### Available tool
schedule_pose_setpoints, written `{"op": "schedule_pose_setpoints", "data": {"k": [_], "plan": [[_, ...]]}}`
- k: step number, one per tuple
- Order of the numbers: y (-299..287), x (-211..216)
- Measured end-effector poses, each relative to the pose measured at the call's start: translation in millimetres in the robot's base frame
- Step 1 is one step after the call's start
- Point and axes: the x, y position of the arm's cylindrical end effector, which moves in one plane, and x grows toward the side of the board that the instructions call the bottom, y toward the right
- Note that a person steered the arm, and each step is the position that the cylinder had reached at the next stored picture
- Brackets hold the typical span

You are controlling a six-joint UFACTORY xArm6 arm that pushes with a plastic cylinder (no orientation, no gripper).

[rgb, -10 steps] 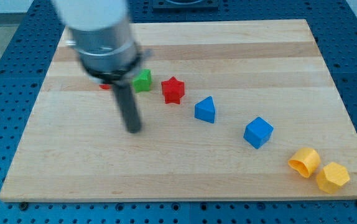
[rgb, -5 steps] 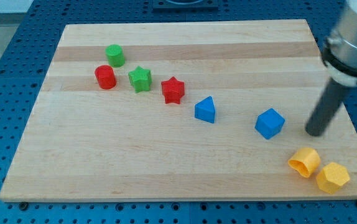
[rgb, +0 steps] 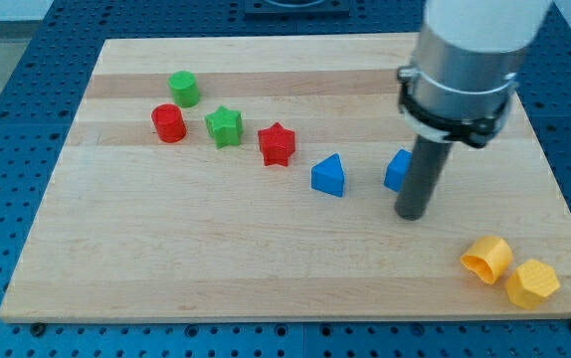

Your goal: Slide the blue cube towards the center right of the board

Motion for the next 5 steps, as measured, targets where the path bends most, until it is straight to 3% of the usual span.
{"op": "schedule_pose_setpoints", "data": {"k": [1,2,4,5], "plan": [[-2,-17],[37,-47],[-7,-46],[-4,-85]]}}
